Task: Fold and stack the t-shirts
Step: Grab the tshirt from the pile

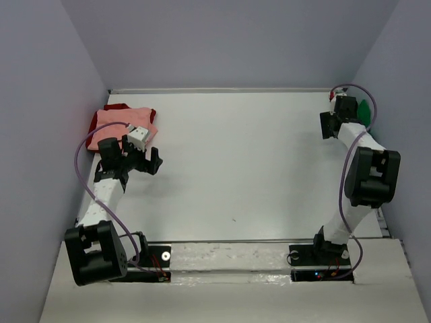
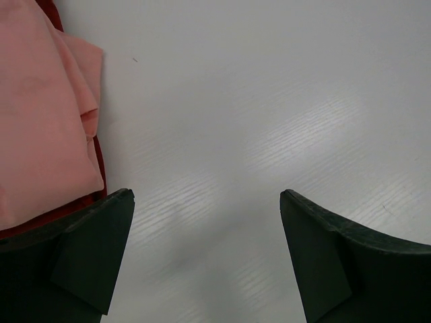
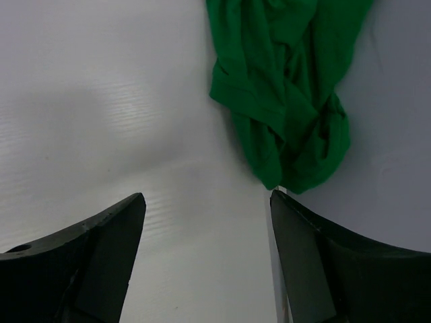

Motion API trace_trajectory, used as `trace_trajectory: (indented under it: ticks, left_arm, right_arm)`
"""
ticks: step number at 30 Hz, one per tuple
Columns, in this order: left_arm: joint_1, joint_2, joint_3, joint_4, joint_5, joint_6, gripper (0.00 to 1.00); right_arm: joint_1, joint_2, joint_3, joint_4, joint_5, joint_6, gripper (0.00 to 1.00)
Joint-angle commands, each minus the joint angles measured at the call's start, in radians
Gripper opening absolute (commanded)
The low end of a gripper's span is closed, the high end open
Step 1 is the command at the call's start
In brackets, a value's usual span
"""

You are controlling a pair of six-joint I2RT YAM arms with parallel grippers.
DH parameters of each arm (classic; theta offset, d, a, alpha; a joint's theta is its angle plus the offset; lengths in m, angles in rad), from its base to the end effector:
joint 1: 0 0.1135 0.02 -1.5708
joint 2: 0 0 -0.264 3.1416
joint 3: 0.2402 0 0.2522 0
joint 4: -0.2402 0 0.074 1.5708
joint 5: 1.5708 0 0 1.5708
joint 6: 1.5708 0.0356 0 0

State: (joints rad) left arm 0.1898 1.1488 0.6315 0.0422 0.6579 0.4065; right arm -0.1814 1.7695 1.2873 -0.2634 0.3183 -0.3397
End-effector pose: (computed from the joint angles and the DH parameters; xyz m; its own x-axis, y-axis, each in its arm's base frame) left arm 0.2450 0.0249 0.2386 -0.2605 0.2685 -0.9274 0.5310 0.8421 0.0947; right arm 0.3877 -0.0824 0.2387 -0.7616 -0.1820 -0.6220 0.1525 0.8825 -0.4450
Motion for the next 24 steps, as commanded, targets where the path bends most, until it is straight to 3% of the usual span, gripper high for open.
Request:
trace_trajectory:
  ticks: [1,6,16,24]
  left_arm:
    - [0.005,-0.029,0.010,0.038,0.029,0.032,0.99]
    - [0.007,0.011,0.025,0.001,0.037,0.063,0.99]
    - [0.028,0.015,0.030,-0.027,0.052,0.078,0.99]
    - [0.040,0.017,0.030,-0.036,0.082,0.091,0.99]
  right_arm:
    - [-0.009,0.108,0.150,0.049,0.140,-0.025,0.77]
    - [-0.022,0.264,0.268,0.046,0.208,-0.056,0.77]
    - [-0.098,0.401,0.397,0.043,0.248,-0.090,0.77]
    - [-0.141,0.443,0.425,0.026,0.217,-0.107,0.62]
